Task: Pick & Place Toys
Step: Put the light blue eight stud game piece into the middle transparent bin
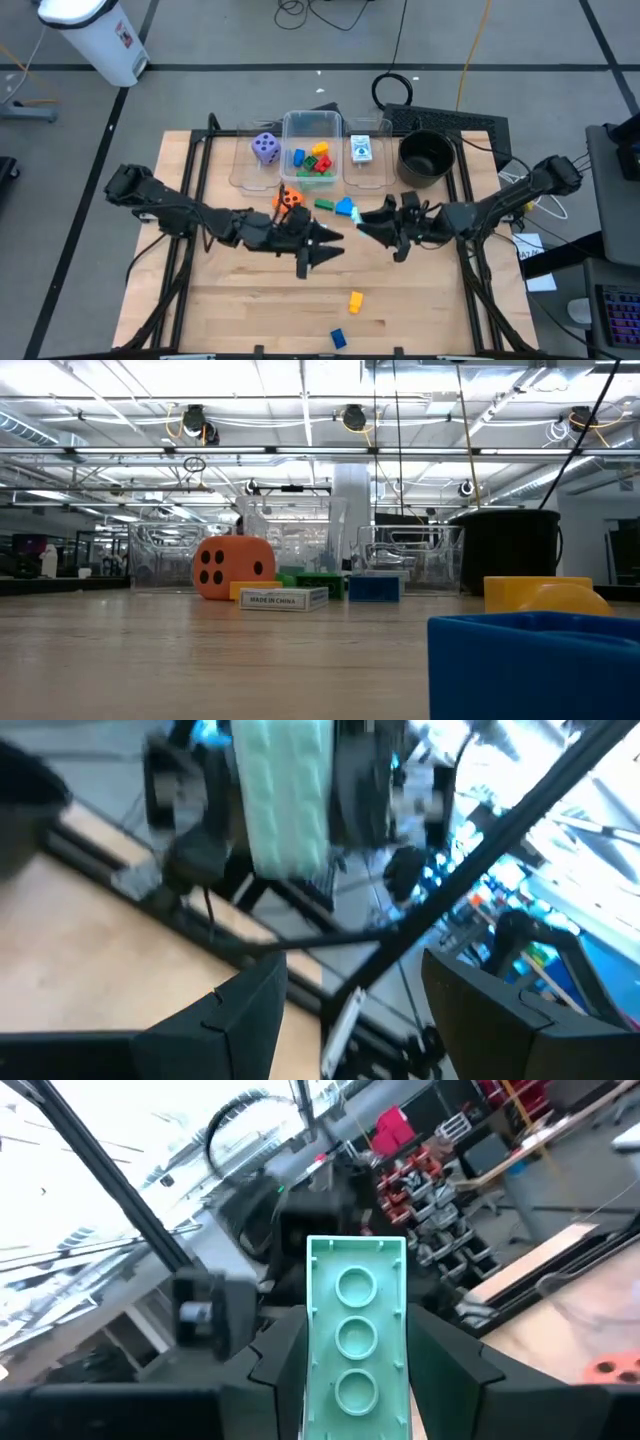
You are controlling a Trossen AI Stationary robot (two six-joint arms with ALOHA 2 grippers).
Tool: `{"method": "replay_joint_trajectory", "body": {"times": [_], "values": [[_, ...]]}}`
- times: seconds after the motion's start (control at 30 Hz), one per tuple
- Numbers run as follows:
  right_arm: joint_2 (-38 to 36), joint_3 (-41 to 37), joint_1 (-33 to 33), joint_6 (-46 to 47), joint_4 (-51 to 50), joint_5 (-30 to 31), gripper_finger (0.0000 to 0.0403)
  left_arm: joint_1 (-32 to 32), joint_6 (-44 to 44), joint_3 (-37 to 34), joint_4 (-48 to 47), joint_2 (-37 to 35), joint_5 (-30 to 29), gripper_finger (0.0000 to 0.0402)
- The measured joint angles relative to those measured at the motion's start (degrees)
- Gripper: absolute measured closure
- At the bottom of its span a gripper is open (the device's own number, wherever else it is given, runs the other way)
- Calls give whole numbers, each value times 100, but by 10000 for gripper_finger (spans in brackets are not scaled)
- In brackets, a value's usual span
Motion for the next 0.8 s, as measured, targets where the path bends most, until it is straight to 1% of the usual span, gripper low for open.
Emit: {"method": "replay_joint_trajectory", "body": {"times": [0.13, 0.3, 0.4, 0.5, 0.7, 0.8], "values": [[371, 0, 96, 245, 507, 4, 271, 181, 295, 0, 405, -2, -40, 160], [929, 0, 93, 271, 1762, 35, 271, 291, 580, 0, 804, -2, -55, 160], [1140, 2, 85, 186, 2258, 43, 271, 298, 701, 0, 1103, -2, -18, 160], [1300, 7, 69, 224, 2402, 157, 271, 305, 720, -4, 1188, -2, -24, 160], [1341, 7, 54, 250, 2353, 226, 271, 374, 753, -4, 1119, -7, -33, 160], [1343, 4, 37, 167, 2328, 403, 271, 418, 727, -4, 1062, -9, -174, 160]]}}
